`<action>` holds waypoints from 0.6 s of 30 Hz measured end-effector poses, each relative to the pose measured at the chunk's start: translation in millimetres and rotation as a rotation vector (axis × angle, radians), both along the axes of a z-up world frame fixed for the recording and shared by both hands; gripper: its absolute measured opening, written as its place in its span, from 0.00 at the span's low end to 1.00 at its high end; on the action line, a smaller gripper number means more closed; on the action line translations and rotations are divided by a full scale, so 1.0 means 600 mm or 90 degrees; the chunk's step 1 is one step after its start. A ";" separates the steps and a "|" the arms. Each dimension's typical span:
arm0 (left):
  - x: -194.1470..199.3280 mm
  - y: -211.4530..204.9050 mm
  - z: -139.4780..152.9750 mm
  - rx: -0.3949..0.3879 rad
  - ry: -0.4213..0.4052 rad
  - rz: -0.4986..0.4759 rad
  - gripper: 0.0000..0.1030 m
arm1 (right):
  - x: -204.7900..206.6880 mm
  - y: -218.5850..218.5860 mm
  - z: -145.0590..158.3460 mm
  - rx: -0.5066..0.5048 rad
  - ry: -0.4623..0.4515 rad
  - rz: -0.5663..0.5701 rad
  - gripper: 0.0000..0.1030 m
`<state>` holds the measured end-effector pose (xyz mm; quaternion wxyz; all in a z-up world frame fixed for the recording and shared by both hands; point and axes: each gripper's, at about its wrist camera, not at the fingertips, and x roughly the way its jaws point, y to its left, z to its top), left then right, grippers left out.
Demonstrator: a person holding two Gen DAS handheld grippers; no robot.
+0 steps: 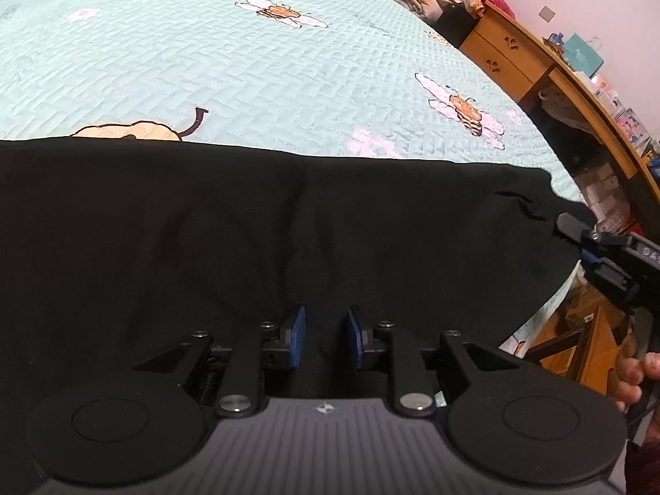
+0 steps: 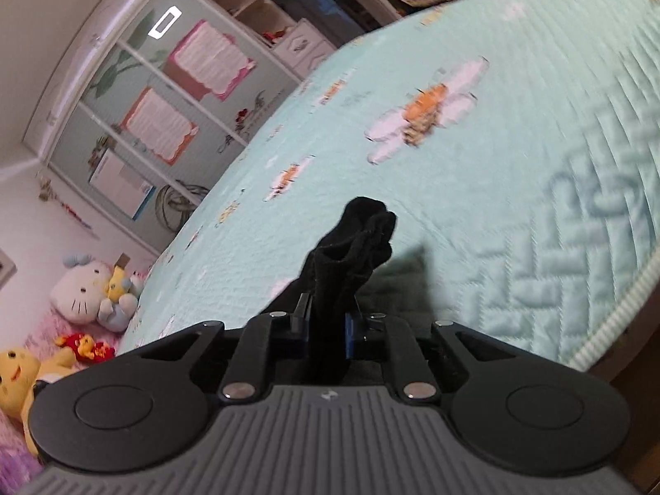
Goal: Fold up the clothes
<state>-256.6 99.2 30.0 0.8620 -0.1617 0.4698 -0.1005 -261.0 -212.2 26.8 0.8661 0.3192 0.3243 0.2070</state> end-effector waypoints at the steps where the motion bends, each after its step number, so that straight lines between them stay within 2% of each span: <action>1: 0.000 0.003 0.000 -0.010 0.000 -0.001 0.27 | -0.002 0.007 0.011 -0.009 -0.008 0.004 0.14; 3: -0.001 0.017 -0.001 -0.049 0.002 0.011 0.28 | -0.005 0.020 0.032 -0.023 -0.025 0.015 0.14; 6: -0.011 0.056 -0.010 -0.149 0.008 0.073 0.28 | -0.009 0.046 0.066 -0.047 -0.050 0.038 0.14; 8: -0.024 0.086 -0.013 -0.198 0.003 0.116 0.27 | -0.011 0.066 0.090 -0.063 -0.068 0.055 0.13; 13: -0.071 0.156 0.005 -0.240 -0.039 0.170 0.28 | -0.028 0.160 0.161 -0.119 -0.130 0.140 0.12; 18: -0.138 0.242 0.016 -0.282 -0.078 0.229 0.28 | -0.057 0.330 0.207 -0.210 -0.210 0.267 0.11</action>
